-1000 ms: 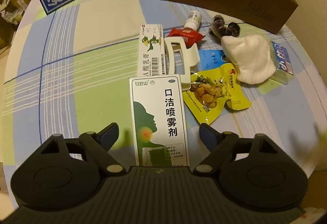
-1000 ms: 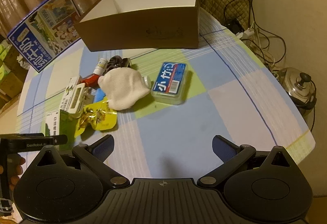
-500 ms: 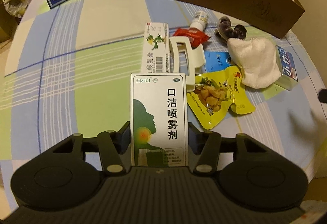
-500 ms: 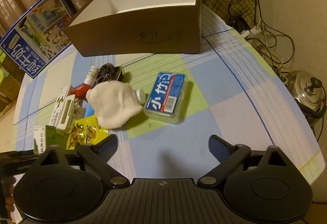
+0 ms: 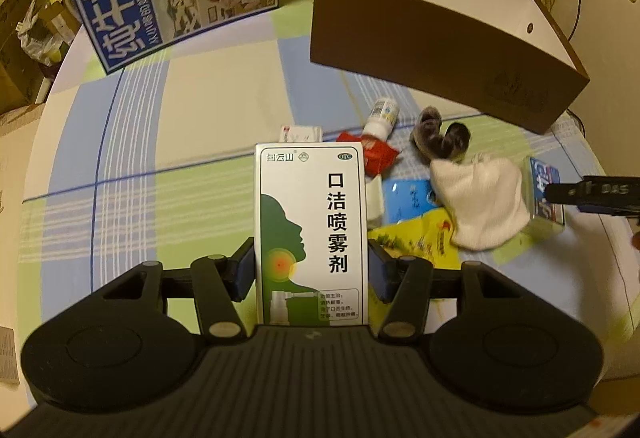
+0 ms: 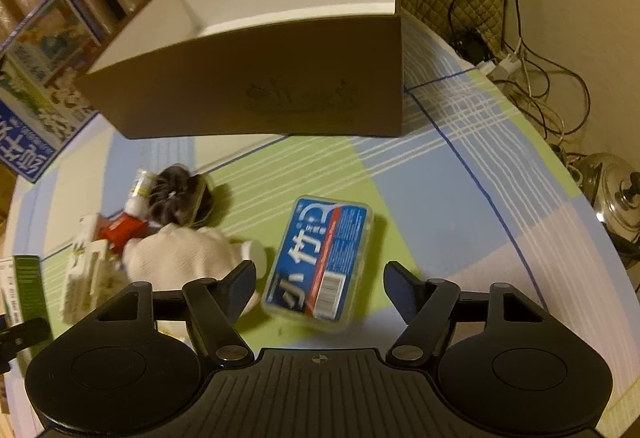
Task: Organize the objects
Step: 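Grasp the white-green spray box with the left gripper while the right gripper grasps the blue toothpick case, then carry both items into the brown box and open both grippers to release them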
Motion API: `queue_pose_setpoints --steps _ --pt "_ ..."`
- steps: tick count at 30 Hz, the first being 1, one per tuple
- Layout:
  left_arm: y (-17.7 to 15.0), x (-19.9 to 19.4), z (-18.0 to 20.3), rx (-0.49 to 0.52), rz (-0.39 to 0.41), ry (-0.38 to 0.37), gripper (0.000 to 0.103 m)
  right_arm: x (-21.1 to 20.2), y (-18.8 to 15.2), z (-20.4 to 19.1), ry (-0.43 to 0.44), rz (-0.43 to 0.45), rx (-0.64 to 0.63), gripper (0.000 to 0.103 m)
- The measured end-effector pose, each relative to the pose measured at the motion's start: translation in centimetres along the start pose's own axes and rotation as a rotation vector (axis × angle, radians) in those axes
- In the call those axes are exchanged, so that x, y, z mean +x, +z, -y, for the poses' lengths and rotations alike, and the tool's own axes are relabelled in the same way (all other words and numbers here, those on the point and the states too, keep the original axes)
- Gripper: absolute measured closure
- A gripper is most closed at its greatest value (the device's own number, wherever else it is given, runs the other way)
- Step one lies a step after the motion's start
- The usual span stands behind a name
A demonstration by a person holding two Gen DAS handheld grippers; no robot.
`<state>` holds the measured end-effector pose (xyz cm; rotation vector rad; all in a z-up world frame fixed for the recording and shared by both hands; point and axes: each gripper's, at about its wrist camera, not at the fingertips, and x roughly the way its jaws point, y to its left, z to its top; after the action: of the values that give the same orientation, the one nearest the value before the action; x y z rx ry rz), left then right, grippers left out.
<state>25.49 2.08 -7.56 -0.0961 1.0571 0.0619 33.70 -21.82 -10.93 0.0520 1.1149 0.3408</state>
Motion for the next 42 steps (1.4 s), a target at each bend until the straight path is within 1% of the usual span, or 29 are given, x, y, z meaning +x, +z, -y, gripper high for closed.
queue_pose_setpoints --steps 4,6,8,12,14,17,23,27,32,39,42 --pt "1.0 0.5 0.7 0.006 0.000 0.002 0.052 1.7 0.7 0.3 -0.005 -0.026 0.015 0.037" --pt "1.5 0.8 1.3 0.016 0.000 0.000 0.052 2.5 1.0 0.3 -0.001 -0.039 0.004 0.043" --pt "2.0 1.0 1.7 0.023 0.000 -0.001 0.052 2.9 1.0 0.2 0.001 -0.050 -0.021 0.044" --pt "2.6 1.5 2.6 0.036 -0.006 -0.010 0.052 3.0 0.8 -0.2 -0.006 -0.058 -0.102 0.045" --pt "2.8 1.8 3.1 0.045 -0.012 -0.017 0.052 3.5 0.6 -0.3 -0.030 -0.095 -0.155 0.048" --pt "3.1 2.2 3.8 0.059 -0.018 -0.028 0.052 3.3 0.0 -0.5 -0.037 -0.087 -0.239 0.049" --pt "3.9 2.6 4.9 0.084 -0.021 -0.045 0.052 1.7 -0.2 1.3 0.019 -0.089 -0.221 0.049" --pt "4.9 2.7 5.5 0.097 -0.015 -0.053 0.052 -0.6 0.8 2.0 0.053 -0.059 -0.213 0.049" --pt "6.9 2.6 6.7 0.118 0.007 -0.073 0.052 -3.5 3.3 1.3 0.115 0.019 -0.225 0.049" --pt "11.2 2.2 8.6 0.155 0.075 -0.102 0.052 -5.6 8.0 -1.1 0.207 0.117 -0.265 0.049" --pt "13.7 2.2 9.0 0.159 0.110 -0.104 0.052 -5.7 10.2 -2.1 0.223 0.146 -0.273 0.049"
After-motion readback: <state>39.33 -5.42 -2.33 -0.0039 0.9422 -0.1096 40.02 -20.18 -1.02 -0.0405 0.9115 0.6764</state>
